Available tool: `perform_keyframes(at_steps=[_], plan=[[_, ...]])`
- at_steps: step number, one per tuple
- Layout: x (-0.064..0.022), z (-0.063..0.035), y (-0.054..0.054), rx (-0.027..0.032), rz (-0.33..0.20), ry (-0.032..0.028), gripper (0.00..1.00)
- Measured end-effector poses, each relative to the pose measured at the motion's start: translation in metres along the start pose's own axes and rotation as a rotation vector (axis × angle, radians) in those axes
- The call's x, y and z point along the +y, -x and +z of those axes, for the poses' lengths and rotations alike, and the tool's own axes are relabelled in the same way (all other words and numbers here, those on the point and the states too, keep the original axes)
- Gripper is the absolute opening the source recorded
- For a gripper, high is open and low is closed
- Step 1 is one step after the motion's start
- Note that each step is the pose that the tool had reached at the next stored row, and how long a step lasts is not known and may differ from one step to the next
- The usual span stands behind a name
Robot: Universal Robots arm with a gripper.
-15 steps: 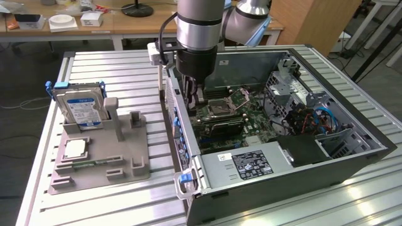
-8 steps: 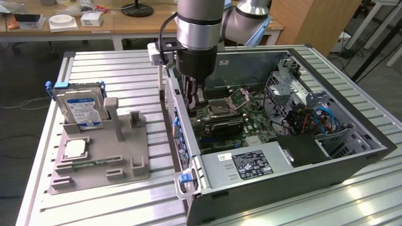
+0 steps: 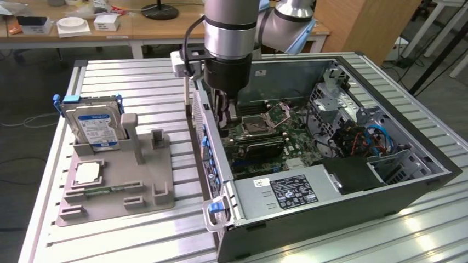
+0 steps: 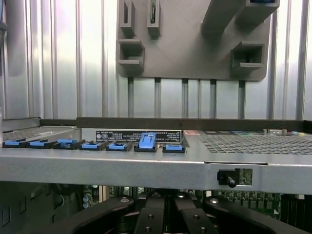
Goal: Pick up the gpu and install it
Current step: 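Press down on the gpu until it lock into place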
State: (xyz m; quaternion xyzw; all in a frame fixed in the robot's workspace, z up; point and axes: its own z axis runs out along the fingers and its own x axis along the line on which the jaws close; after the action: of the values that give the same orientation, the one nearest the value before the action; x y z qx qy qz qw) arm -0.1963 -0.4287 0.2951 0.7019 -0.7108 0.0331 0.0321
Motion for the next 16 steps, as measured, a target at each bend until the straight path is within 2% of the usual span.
perform_keyframes(at_steps=[3,12,16], plan=[[-0.0001,0.0031,0.0002,0.0001,0.001,-0.0083,0.11],[0.0016,0.0035,0.0001,0.0078,0.000,-0.0091,0.11],[0.0031,0.0035,-0.0005,0.0141,0.000,-0.0090,0.11]])
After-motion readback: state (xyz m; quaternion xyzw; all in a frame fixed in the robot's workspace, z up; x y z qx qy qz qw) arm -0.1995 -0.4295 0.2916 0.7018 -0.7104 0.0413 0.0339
